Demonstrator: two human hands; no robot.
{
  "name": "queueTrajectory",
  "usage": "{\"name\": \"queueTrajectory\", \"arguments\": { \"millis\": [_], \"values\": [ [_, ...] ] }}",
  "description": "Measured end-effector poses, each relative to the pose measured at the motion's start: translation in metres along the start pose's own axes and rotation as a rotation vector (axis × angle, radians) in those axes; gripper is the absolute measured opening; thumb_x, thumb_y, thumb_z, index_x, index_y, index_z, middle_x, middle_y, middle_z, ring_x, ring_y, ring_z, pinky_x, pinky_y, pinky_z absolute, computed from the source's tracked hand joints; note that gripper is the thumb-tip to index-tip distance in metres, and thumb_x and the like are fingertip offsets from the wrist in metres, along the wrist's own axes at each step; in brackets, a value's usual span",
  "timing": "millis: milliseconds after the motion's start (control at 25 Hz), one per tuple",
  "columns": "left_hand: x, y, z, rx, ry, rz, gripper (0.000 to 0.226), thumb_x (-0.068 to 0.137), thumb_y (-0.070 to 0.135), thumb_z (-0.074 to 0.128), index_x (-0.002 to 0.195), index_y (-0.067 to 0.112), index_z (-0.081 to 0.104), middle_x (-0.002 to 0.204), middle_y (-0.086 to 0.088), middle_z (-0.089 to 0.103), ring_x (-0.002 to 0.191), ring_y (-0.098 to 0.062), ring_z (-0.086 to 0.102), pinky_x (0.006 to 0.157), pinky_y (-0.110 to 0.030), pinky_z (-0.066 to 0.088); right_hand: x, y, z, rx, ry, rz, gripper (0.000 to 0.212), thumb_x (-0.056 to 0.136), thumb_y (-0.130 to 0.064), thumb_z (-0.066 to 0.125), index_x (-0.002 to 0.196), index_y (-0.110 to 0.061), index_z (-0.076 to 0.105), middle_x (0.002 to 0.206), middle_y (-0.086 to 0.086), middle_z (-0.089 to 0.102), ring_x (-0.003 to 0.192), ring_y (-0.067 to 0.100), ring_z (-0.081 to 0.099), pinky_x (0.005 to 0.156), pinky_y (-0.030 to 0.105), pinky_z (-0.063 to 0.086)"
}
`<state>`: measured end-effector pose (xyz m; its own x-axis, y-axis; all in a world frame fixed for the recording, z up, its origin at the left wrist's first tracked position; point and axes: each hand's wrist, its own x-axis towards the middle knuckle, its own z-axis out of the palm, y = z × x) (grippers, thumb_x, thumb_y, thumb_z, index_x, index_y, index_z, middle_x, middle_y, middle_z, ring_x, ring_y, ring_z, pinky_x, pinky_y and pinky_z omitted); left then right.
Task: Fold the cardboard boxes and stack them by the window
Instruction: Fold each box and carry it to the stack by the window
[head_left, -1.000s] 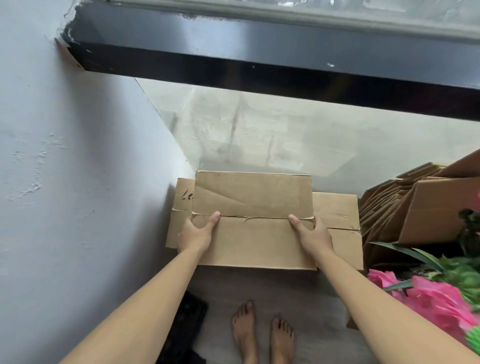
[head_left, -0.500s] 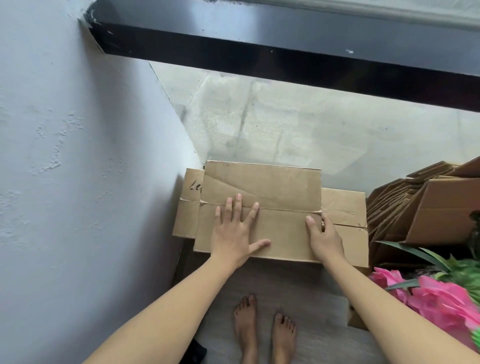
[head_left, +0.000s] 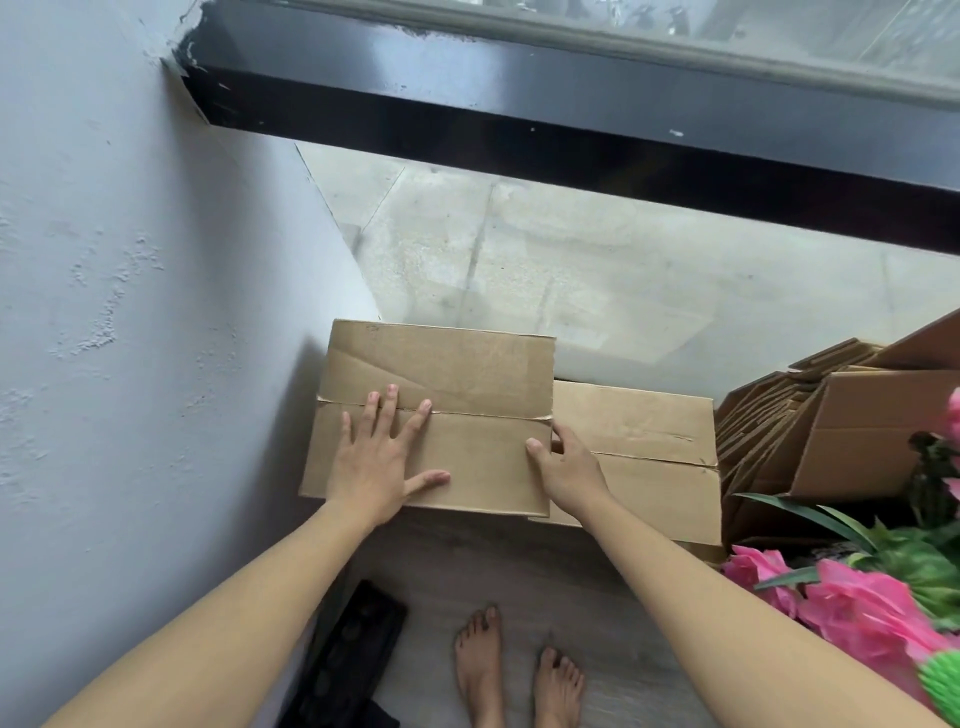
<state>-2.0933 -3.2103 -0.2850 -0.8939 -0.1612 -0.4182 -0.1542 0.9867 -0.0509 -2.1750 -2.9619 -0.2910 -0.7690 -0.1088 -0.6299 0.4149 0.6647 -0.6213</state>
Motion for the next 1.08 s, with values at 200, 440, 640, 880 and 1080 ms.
{"name": "queueTrajectory", "arguments": {
  "millis": [200,440,640,880,1080],
  "values": [
    [0.003,-0.004,-0.008,-0.007,-0.058,0.003,0.106,0.068,0.092,0.011,0.156,0.038,-0.014,0.166,-0.010,-0.017,0.153,-0.033,-0.010,0.122,-0.057,0.006,-0.002,-0.004,0.002,-0.080,-0.043,0.001,0.060,0.098,-0.050,0.050,0.153,-0.031,0.034,0.144,-0.002,0.055,0.133,0.023,0.047,0.108,0.037,0.039],
    [-0.016,0.012,-0.037,0.098,-0.039,0.041,0.092,0.089,0.076,0.037,0.159,0.034,-0.005,0.167,-0.008,-0.002,0.154,-0.028,0.005,0.119,-0.056,0.017,-0.051,0.010,-0.025,-0.280,-0.011,0.001,0.070,0.097,-0.060,0.043,0.156,-0.027,0.025,0.149,0.004,0.049,0.135,0.029,0.047,0.106,0.039,0.040],
    [-0.044,0.060,-0.111,0.074,-0.010,0.125,0.076,0.094,0.061,0.043,0.158,0.030,0.014,0.166,-0.008,0.014,0.148,-0.027,0.020,0.113,-0.043,0.029,-0.120,0.001,-0.085,-0.489,0.043,-0.012,0.072,0.097,-0.063,0.038,0.158,-0.029,0.019,0.147,0.004,0.051,0.131,0.030,0.049,0.102,0.040,0.043],
    [-0.100,0.139,-0.187,0.082,-0.037,0.272,0.069,0.094,0.057,0.043,0.154,0.029,0.025,0.151,-0.002,0.040,0.136,-0.025,0.037,0.106,-0.039,0.035,-0.222,0.009,-0.157,-0.581,0.216,-0.036,0.069,0.097,-0.061,0.038,0.154,-0.022,0.030,0.148,0.002,0.047,0.135,0.026,0.043,0.106,0.041,0.040],
    [-0.149,0.219,-0.223,0.208,-0.103,0.484,0.059,0.094,0.057,0.045,0.145,0.027,0.044,0.139,-0.004,0.054,0.131,-0.026,0.046,0.101,-0.041,0.041,-0.306,0.055,-0.202,-0.459,0.348,0.123,0.062,0.096,-0.058,0.042,0.146,-0.020,0.043,0.142,0.004,0.051,0.132,0.028,0.043,0.104,0.042,0.039]
  ]
}}
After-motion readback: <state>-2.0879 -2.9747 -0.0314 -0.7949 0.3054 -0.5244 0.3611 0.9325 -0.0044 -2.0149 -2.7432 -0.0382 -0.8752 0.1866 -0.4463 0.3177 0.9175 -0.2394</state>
